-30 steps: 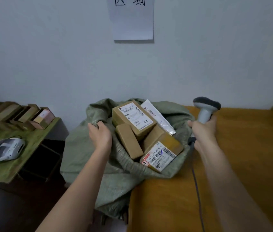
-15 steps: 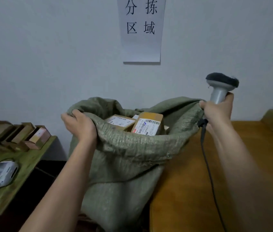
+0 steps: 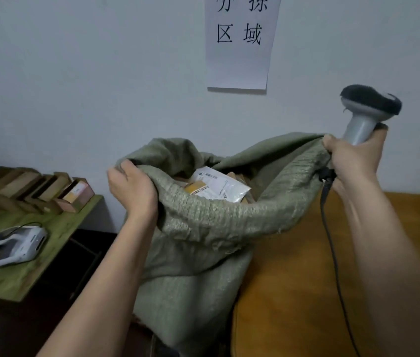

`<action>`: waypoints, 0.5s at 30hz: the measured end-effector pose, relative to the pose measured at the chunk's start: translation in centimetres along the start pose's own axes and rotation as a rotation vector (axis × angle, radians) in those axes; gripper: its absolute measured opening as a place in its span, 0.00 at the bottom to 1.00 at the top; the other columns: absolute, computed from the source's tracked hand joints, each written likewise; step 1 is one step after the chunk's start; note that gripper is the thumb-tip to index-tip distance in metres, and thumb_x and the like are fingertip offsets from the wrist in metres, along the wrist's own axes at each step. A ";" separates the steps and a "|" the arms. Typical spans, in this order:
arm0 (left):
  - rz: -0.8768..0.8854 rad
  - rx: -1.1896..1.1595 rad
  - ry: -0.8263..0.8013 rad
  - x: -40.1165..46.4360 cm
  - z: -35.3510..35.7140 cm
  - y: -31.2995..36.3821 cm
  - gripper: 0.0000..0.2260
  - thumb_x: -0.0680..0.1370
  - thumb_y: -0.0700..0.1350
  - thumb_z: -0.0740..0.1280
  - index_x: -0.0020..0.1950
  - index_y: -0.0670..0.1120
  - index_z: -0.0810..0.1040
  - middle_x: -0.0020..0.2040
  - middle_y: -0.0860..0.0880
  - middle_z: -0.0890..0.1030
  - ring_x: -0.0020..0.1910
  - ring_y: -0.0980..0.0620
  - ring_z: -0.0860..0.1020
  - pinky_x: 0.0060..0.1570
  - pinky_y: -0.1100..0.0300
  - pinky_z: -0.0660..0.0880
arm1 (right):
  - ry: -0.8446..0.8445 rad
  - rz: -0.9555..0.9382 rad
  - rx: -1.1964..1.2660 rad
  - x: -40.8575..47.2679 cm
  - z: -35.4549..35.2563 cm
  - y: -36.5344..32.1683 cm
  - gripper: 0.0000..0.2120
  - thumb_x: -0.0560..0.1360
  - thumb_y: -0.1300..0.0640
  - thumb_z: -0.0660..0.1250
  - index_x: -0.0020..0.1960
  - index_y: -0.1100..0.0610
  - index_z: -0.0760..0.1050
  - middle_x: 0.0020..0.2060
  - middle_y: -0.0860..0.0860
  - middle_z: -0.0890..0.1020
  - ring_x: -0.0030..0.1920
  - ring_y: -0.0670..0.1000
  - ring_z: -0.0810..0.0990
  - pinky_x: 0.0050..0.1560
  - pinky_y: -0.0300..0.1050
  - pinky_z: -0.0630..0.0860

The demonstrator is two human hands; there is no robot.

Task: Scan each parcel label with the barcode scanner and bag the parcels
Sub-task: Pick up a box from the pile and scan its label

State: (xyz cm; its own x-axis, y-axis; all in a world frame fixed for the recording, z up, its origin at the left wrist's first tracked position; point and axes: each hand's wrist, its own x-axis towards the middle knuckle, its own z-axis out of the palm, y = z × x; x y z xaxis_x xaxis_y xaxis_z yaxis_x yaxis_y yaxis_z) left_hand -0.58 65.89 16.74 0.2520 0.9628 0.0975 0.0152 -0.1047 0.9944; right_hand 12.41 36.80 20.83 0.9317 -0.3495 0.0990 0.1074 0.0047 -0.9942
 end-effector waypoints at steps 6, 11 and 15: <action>0.000 0.189 -0.132 -4.0 1.3 -0.5 0.16 0.82 0.42 0.53 0.55 0.33 0.75 0.54 0.37 0.77 0.56 0.41 0.74 0.56 0.51 0.66 | -0.019 0.096 -0.059 1.7 -2.9 2.7 0.20 0.74 0.63 0.69 0.57 0.50 0.63 0.45 0.48 0.73 0.46 0.51 0.78 0.51 0.54 0.81; -0.021 0.231 -0.172 -5.4 2.0 -2.4 0.13 0.80 0.43 0.54 0.49 0.36 0.74 0.48 0.40 0.77 0.51 0.43 0.75 0.53 0.49 0.69 | 0.053 0.152 -0.094 3.1 -6.1 6.9 0.24 0.76 0.63 0.68 0.67 0.52 0.62 0.50 0.50 0.73 0.45 0.50 0.77 0.47 0.46 0.75; -0.114 0.431 -0.345 -9.7 2.7 -6.7 0.12 0.80 0.43 0.57 0.37 0.42 0.67 0.36 0.46 0.71 0.41 0.43 0.72 0.37 0.52 0.63 | 0.041 0.324 -0.292 3.2 -8.5 13.2 0.28 0.75 0.65 0.70 0.71 0.56 0.63 0.63 0.58 0.75 0.59 0.61 0.77 0.51 0.49 0.72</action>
State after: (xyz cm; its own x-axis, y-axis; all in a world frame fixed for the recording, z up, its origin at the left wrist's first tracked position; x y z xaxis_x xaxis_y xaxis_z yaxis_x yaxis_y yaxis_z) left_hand -0.47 56.56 9.04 0.5264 0.8442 -0.1010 0.4369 -0.1666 0.8840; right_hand 13.89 27.74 7.71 0.8860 -0.4102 -0.2163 -0.2965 -0.1424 -0.9444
